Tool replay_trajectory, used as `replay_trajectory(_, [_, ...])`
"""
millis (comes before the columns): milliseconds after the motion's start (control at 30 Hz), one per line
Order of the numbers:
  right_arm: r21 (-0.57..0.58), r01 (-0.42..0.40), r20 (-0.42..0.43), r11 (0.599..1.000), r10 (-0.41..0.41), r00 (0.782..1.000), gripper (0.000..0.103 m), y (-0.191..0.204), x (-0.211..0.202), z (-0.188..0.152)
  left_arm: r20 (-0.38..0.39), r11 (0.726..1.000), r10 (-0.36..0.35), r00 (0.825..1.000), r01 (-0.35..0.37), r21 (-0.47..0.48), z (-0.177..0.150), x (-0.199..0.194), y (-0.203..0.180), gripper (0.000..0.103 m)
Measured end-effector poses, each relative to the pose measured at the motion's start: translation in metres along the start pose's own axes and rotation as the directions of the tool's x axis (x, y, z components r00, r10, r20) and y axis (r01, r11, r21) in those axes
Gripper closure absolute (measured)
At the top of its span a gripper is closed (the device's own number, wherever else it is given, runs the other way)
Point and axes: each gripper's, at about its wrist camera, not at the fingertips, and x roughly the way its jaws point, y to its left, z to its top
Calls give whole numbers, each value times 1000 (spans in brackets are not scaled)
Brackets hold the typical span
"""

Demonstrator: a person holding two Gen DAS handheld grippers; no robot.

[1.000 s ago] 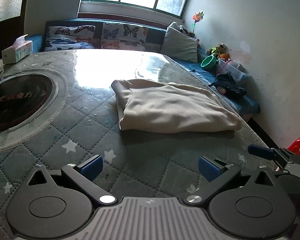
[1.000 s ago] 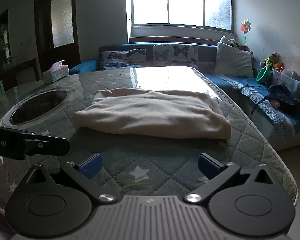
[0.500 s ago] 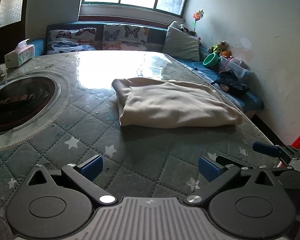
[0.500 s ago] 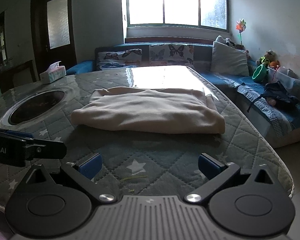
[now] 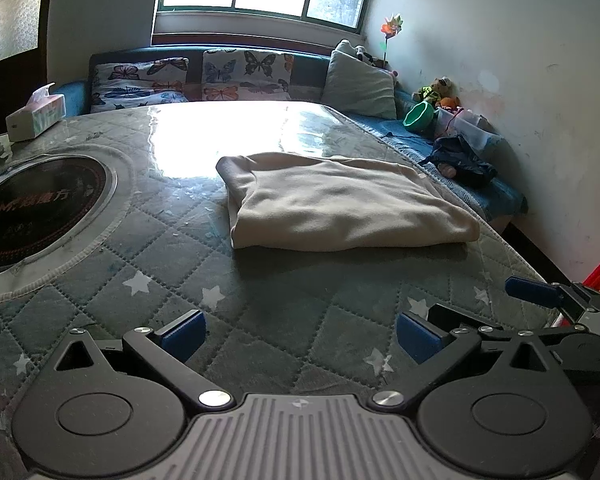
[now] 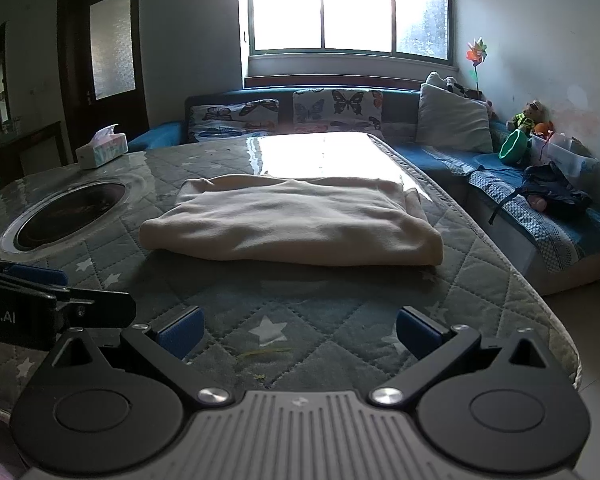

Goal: Fold clothes

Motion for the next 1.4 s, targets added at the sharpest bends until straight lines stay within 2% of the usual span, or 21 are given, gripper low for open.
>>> replay_trajectory(1400, [29, -5, -47, 1000, 7, 999, 0, -7, 21, 6, -56, 1000, 7, 998, -7, -3, 10, 21, 1, 0])
